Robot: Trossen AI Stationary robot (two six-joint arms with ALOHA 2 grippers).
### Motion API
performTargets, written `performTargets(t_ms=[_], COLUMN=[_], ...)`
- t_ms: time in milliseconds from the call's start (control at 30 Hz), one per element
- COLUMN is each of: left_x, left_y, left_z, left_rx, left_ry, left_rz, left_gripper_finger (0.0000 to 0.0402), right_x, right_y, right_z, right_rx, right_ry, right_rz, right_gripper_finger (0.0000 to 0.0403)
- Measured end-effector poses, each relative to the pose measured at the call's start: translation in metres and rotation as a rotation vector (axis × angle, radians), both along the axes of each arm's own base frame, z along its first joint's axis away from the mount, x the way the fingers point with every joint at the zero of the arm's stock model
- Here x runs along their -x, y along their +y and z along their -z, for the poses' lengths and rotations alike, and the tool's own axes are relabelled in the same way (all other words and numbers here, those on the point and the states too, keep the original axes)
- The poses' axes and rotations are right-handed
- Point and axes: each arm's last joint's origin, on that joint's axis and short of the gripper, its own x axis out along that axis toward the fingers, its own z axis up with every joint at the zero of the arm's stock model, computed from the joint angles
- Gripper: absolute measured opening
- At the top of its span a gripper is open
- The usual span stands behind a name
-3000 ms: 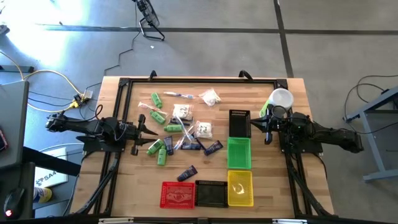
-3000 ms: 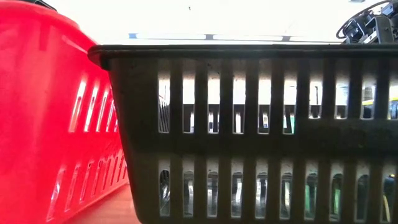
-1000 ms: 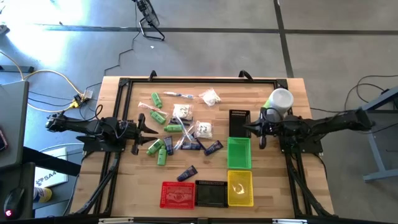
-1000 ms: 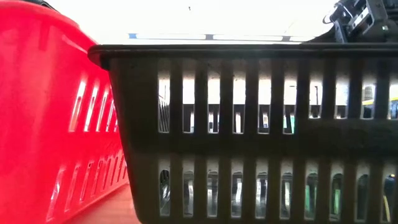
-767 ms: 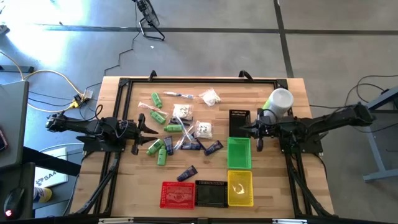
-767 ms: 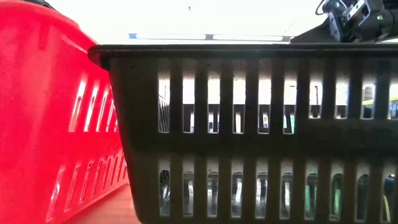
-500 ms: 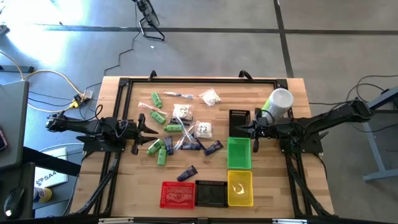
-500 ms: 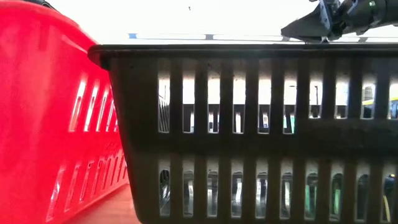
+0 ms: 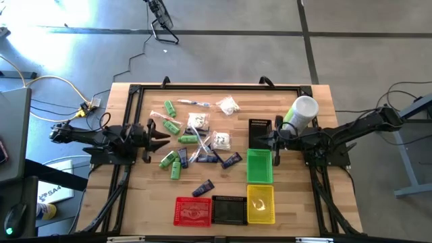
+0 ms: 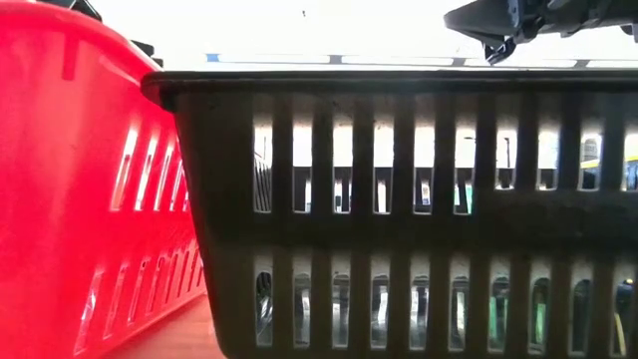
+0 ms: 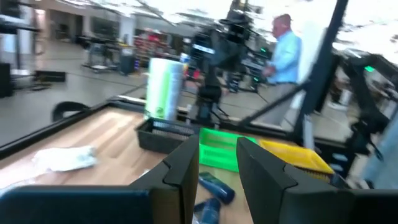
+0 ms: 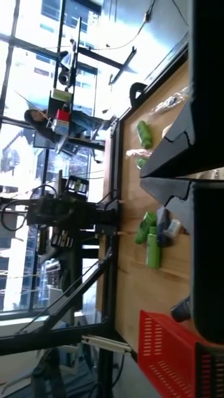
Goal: Pick & Place Travel size toiletries
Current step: Put the green shampoo bottle into the red bin
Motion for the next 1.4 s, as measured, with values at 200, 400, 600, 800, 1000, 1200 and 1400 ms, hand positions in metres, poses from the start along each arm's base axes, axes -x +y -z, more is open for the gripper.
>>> performTargets(t_ms=[200, 400, 600, 800, 1000, 1200, 1400], left_x=[0.0, 0.0, -0.004, -0.015, -0.03, -0.049, -0.068], left_y=[0.002, 0.002, 0.003, 0.002, 0.0, -0.003, -0.006], left_z=[0.002, 0.005, 0.006, 0.004, 0.0, -0.007, -0.014], left_rx=[0.08, 0.082, 0.057, 0.026, -0.008, -0.067, -0.167], left_ry=[0.008, 0.046, 0.18, 0.288, 0.403, 0.51, 0.587], left_rz=[-0.043, -0.065, -0.117, -0.153, -0.188, -0.194, -0.185], left_gripper_finger=[0.0104, 0.0103, 0.0103, 0.0103, 0.0103, 0.0103, 0.0103], right_x=[0.0, 0.0, 0.0, 0.0, 0.0, 0.0, 0.0], right_y=[0.0, -0.001, -0.002, -0.002, -0.002, -0.002, -0.002], right_z=[-0.001, -0.001, -0.001, -0.001, -0.001, -0.001, -0.001], right_rx=[-0.006, -0.008, -0.008, -0.009, -0.009, -0.009, -0.009], right_ry=[-0.006, -0.007, -0.008, -0.008, -0.008, -0.008, -0.008], right_rz=[0.0, 0.041, 0.087, 0.087, 0.087, 0.087, 0.087], right_gripper_finger=[0.0003, 0.0003, 0.0003, 0.0003, 0.0003, 0.0003, 0.0003])
